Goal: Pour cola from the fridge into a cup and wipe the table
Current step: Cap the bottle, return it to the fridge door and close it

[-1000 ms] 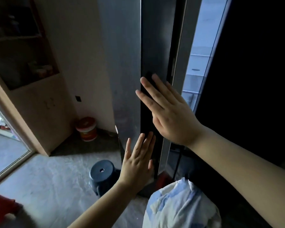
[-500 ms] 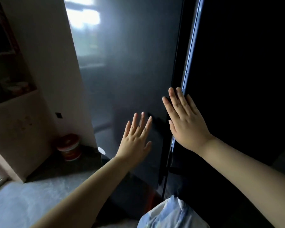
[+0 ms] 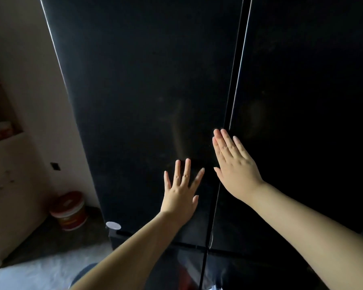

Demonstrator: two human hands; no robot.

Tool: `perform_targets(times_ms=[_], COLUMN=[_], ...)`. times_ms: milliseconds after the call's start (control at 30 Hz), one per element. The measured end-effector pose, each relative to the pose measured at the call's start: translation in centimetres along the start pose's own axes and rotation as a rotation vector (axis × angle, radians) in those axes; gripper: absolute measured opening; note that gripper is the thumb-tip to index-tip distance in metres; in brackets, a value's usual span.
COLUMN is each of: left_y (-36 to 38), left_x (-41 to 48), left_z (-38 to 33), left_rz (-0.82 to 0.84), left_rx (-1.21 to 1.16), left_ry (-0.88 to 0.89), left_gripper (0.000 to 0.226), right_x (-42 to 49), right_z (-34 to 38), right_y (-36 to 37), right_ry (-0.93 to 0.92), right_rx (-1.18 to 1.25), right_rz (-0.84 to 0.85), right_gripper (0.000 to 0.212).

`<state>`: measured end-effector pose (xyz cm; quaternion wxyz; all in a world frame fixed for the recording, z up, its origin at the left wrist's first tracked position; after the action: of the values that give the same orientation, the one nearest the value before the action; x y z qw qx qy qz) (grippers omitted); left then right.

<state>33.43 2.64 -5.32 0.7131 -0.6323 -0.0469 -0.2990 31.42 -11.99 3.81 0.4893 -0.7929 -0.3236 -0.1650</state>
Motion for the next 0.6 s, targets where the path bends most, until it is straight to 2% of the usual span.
perform_targets(times_ms=[200, 367, 467, 600], left_y=[1.4, -0.1, -2.5, -5.5], left_x=[0.9, 0.5, -0.5, -3.9], left_z=[-1.1, -0.8, -0.6, 1.8], left_rz=[0.010, 0.095, 0.148, 0.211], left_rx=[0.017, 0.079, 0.007, -0.206], left_ry=[-0.051, 0.000, 0.006, -0.022], left_gripper=[0.102, 0.086, 0.079, 0.067], right_x=[0.5, 0.5, 0.3, -1.7], right_z=[-0.3, 0.3, 0.6, 2.2], right_y=[0.9, 0.1, -1.9, -3.8], right_ry=[-0.011, 0.041, 0.051, 0.060], right_rx=[-0.033, 0.006, 0.177, 0.450], right_rz=[0.042, 0.139, 0.198, 0.184], right_gripper=[0.082, 0.086, 0.083, 0.068])
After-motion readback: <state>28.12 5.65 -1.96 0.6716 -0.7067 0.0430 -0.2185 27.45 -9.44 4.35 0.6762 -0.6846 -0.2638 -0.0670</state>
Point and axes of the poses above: each hand's wrist, its own x-axis towards the middle knuckle, its own y-axis out of the palm, z = x × y, the point moved 3 cm from there along x, towards the middle knuckle, and after that the axes turned 10 degrees about x, right-handed, at the moved point
